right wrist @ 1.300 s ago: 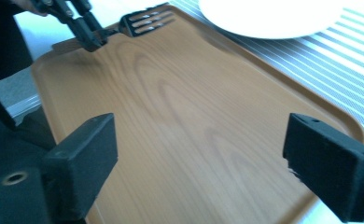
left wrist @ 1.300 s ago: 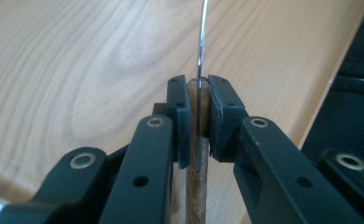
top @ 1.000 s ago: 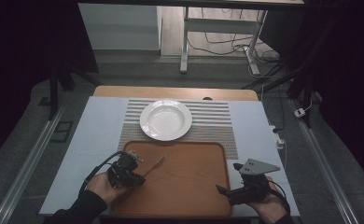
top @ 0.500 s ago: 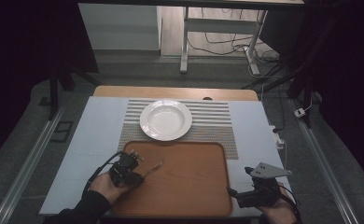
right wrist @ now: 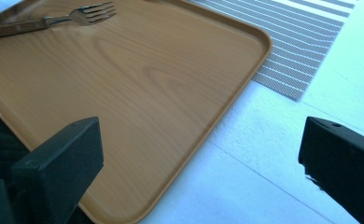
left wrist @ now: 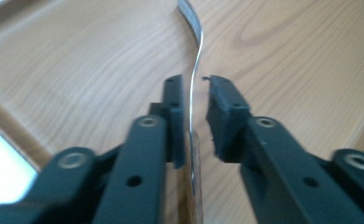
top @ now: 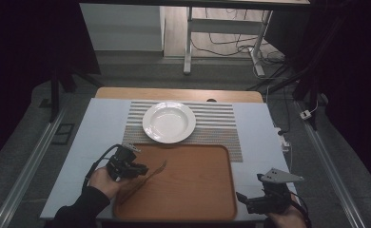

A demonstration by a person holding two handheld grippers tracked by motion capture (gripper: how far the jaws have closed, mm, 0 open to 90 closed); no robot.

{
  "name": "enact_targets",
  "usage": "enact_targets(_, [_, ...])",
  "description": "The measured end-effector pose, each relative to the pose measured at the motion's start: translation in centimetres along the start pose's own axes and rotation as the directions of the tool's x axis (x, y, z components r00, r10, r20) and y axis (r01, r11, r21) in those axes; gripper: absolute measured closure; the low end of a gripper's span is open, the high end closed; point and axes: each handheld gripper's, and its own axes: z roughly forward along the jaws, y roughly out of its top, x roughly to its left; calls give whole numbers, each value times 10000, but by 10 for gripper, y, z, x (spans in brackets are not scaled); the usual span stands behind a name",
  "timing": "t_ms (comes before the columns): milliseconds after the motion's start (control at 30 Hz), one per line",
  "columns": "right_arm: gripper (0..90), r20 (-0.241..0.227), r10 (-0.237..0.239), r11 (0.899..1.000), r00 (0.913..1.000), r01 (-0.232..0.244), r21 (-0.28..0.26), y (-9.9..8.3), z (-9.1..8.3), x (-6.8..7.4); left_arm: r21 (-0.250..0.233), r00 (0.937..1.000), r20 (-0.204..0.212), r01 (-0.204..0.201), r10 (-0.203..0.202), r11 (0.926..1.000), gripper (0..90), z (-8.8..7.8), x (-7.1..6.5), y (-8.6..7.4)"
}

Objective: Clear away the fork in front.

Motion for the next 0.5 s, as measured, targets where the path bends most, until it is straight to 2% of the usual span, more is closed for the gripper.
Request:
enact_targets(33, [5,0,0,10000,10000,0,0,0,0,0,-86,10000,40,-64,64,9999,793,0,1,2])
enact_targets(133, [4,161,55,10000,9999,-55,39,-1,-1,0,-257,9994,107,-321,324,9992,885,2,3,9])
enact_targets(333, [4,259,-25,9998,9997,20,172,0,1,2,-453,9980,512,-354,377,9983,887,15,8,23])
enact_targets(500, [5,239,-77,9996,9997,70,274,0,1,2,-325,9981,557,-233,250,9992,887,30,13,30])
